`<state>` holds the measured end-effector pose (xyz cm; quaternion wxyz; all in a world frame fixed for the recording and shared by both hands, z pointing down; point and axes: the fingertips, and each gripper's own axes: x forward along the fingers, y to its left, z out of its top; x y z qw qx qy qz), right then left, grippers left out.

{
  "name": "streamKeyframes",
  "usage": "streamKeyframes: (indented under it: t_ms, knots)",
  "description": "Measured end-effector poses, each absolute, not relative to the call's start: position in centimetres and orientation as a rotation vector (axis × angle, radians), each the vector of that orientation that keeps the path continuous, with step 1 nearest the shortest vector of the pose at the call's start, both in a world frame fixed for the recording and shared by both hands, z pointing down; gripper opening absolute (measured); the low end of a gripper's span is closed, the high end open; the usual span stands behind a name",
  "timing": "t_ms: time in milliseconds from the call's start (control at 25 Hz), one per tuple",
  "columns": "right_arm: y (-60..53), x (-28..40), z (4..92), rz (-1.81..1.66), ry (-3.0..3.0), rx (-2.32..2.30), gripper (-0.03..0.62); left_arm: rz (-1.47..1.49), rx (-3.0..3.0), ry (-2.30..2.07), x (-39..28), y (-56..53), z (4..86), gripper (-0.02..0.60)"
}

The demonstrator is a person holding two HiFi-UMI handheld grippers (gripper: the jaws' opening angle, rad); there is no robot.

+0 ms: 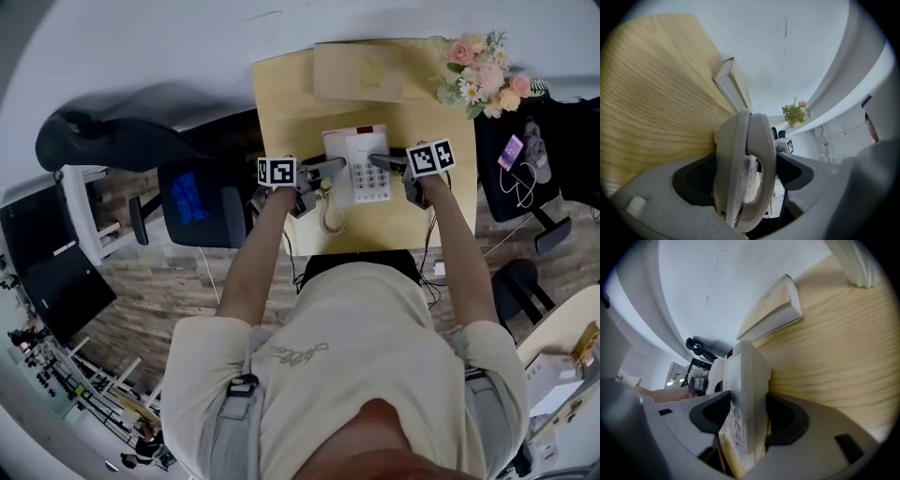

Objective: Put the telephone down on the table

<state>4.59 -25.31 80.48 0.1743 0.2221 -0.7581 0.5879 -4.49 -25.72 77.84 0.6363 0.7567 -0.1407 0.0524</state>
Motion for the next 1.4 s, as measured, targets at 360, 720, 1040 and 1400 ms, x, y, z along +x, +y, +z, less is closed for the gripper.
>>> streamKeyframes:
  t_ms: [360,720,1040,1400]
  knots:
    - [-25.5,5.1,80.2,1.604,-2.114,0.636,0.233,0.134,1.691,-0.309,-5.1,-25.5,78.1,0.38]
    - [-25.6,7.2,77.0,1.397,-2.163,0.777,0.232,0.148,1.789,-0.397,-6.5,-25.1,76.0,0.379]
    - [-23.2,7.7,72.0,1.114,-2.26,0.867,0.144,0.327,2.177,-0.605,-7.4,-24.4,70.1,0.336]
    - [-21.1,7.2,63.5,0.858,-2.423,0.939,0.02,0.341,2.463,-0.798,-6.6,-23.0,61.5,0.031]
